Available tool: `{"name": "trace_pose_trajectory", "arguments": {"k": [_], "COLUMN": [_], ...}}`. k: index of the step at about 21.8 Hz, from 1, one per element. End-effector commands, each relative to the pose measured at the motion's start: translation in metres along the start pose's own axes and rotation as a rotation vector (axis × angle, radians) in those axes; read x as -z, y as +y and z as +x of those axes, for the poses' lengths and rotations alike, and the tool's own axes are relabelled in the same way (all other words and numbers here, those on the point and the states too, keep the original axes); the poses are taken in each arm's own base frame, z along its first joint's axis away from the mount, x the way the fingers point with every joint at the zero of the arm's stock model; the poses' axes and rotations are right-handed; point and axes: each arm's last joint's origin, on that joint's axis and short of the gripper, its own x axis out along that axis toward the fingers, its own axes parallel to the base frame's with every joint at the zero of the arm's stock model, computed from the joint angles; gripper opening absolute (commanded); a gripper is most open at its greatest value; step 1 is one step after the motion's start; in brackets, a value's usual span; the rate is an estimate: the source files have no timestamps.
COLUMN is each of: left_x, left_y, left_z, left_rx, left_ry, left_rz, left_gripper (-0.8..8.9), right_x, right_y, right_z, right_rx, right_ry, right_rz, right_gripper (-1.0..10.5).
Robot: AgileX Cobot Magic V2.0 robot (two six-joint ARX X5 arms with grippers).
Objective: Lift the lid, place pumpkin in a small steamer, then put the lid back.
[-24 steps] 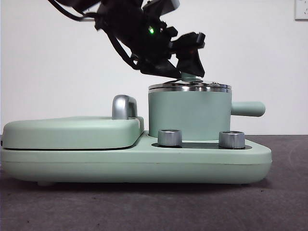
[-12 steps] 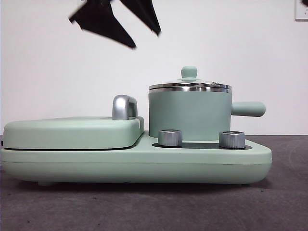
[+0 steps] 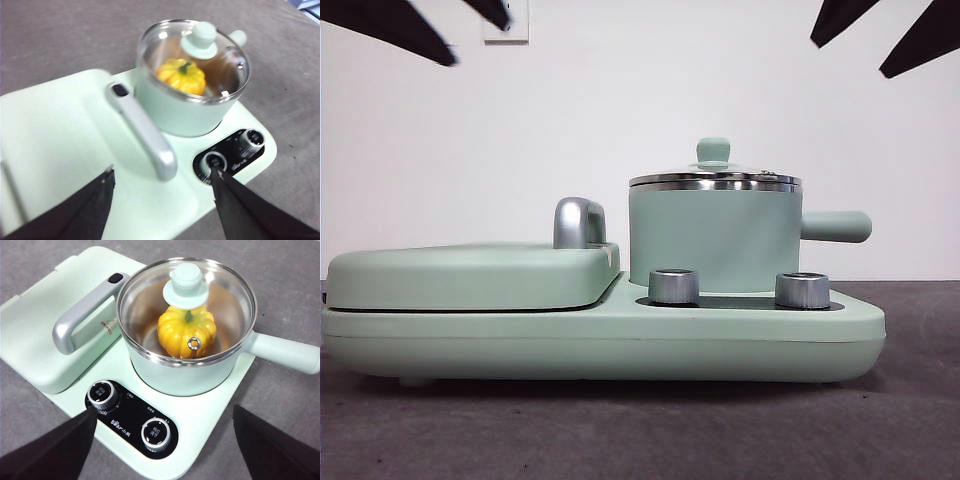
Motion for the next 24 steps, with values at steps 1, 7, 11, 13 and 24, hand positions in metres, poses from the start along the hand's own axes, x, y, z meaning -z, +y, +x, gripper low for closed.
{"name": "trace_pose_trajectory", "arguments": {"k": [1, 7, 11, 13, 24], "left_x": [0.0022, 0.0067, 0.0066, 0.0072, 0.0063], "left_y": [0.0026, 0.0051, 0.0047, 0.0048, 0.0052], "left_z": [-0.0063, -0.0088, -0.0086, -0.0094, -0.0104], "left_rx": [-0.039, -0.079, -0.072, -0.072, -0.086], "left_ry": [-0.001, 0.042, 0.042, 0.046, 0.034], "left_rz": [-0.012, 0.064, 0.065, 0.066, 0.066], "left_gripper": [3.12, 2.46, 0.06, 0.07, 0.10], "right_x": [-0.0036, -0.0038, -0.0061, -0.0065, -0.0069], "right_y": [0.0011, 0.0009, 0.0008, 0.0011, 0.0012], "right_z": [0.0024, 0.0021, 0.0024, 0.0017, -0.0015], "right_rx": [-0.009, -0.002, 0.002, -0.005, 0.001], "right_ry": [-0.013, -0.017, -0.038, -0.045, -0.059], "right_rz": [-0.018, -0.021, -0.030, -0.020, -0.022], "right_gripper": [4.2, 2.4, 0.2, 0.2, 0.2]}}
